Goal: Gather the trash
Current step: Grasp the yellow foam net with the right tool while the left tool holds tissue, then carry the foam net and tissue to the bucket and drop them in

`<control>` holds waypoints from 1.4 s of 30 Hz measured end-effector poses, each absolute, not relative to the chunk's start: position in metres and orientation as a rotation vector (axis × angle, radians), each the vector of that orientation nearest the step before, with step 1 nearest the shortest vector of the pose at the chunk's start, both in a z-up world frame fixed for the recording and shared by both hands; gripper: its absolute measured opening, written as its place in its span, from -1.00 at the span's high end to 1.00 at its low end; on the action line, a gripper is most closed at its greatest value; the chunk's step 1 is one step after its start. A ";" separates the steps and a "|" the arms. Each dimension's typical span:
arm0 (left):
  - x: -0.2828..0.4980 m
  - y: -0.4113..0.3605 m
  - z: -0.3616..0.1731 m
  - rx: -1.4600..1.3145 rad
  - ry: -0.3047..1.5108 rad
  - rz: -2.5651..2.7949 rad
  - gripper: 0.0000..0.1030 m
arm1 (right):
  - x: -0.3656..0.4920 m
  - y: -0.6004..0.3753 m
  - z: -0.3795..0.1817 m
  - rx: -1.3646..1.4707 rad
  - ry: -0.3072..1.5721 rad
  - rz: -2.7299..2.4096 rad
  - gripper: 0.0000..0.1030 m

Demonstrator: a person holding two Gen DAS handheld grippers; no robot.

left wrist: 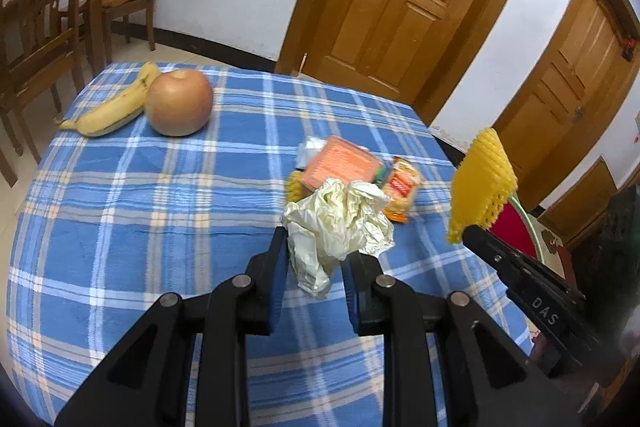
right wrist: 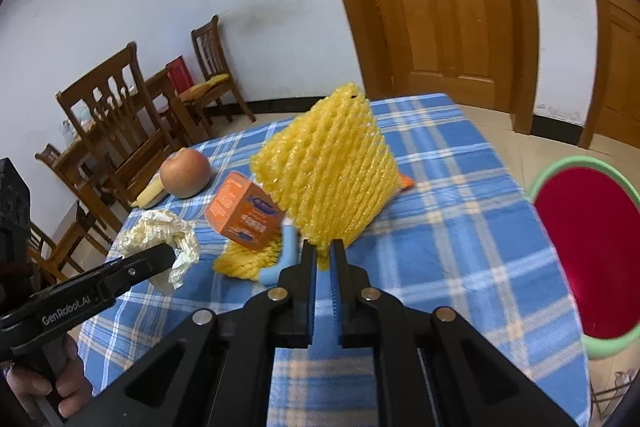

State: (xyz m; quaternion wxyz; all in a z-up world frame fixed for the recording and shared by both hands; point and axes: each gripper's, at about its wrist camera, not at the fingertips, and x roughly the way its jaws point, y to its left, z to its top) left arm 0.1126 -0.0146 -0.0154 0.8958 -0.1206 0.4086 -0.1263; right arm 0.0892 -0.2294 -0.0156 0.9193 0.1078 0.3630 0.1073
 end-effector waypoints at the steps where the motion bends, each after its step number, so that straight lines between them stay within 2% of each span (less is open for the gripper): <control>1: 0.112 -0.019 -0.014 -0.245 0.846 -0.270 0.52 | 0.087 -0.236 -0.014 0.231 0.741 0.209 0.84; 11: 0.107 -0.066 -0.003 -0.193 0.847 -0.358 0.52 | 0.053 -0.300 -0.012 0.300 0.709 0.053 0.84; 29: 0.104 -0.151 -0.001 -0.091 0.879 -0.493 0.52 | 0.031 -0.396 -0.045 0.461 0.747 -0.162 0.76; 36: 0.108 -0.178 -0.003 -0.062 0.890 -0.528 0.52 | 0.023 -0.417 -0.049 0.498 0.740 -0.181 0.49; 42: 0.110 -0.211 -0.007 -0.019 0.897 -0.575 0.52 | 0.016 -0.429 -0.046 0.501 0.724 -0.186 0.38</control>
